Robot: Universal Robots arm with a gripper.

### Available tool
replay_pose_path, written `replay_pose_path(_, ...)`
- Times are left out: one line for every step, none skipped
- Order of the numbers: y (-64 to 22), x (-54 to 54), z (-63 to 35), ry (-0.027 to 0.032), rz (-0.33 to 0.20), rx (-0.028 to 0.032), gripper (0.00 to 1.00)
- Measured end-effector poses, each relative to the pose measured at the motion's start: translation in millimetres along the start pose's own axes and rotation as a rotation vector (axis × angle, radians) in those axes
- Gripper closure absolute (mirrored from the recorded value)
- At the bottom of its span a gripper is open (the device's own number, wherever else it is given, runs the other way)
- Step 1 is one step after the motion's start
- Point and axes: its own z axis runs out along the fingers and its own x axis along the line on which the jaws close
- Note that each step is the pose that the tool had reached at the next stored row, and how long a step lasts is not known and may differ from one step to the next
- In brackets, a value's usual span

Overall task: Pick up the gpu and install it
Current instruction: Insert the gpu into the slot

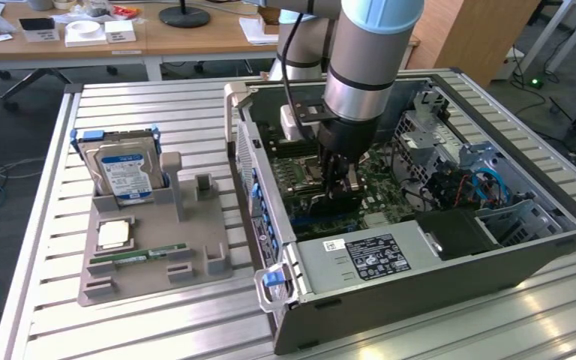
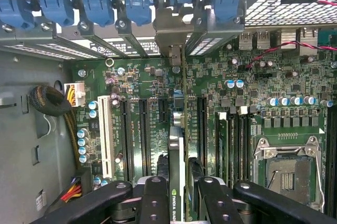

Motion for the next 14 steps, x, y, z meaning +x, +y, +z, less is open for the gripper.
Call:
replay_pose_path(0.0, 0.0, 0.0, 0.0, 0.0, -0.0001, 0.74)
replay_pose_path(0.0, 0.0, 0.0, 0.0, 0.0, 0.0, 0.74)
replay_pose_path(0.0, 0.0, 0.0, 0.0, 0.0, 0.0, 0.74)
replay_pose_path(0.0, 0.0, 0.0, 0.0, 0.0, -0.0001, 0.74)
replay_pose_path(0.0, 0.0, 0.0, 0.0, 0.0, 0.0, 0.74)
replay_pose_path(0.0, 0.0, 0.0, -0.0001, 0.0, 0.0, 0.74)
replay_pose_path(0.1, -0.1, 0.1, -0.0006, 0.0, -0.0005, 0.74)
replay_pose_path(0.2, -0.1, 0.6, -0.0016, 0.0, 0.0001, 0.74)
replay_pose_path(0.2, -0.1, 0.5, -0.0011, 0.0, 0.0004, 0.73)
replay_pose_path(0.1, -0.1, 0.2, -0.0004, 0.0, 0.0002, 0.67)
replay_pose_path(0.1, -0.1, 0.1, -0.0003, 0.0, 0.0, 0.67)
replay_pose_path(0.0, 0.0, 0.0, -0.0001, 0.0, 0.0, 0.61)
replay_pose_path(0.0, 0.0, 0.0, -0.0001, 0.0, 0.0, 0.55)
replay_pose_path(0.0, 0.0, 0.0, -0.0001, 0.0, 0.0, 0.55)
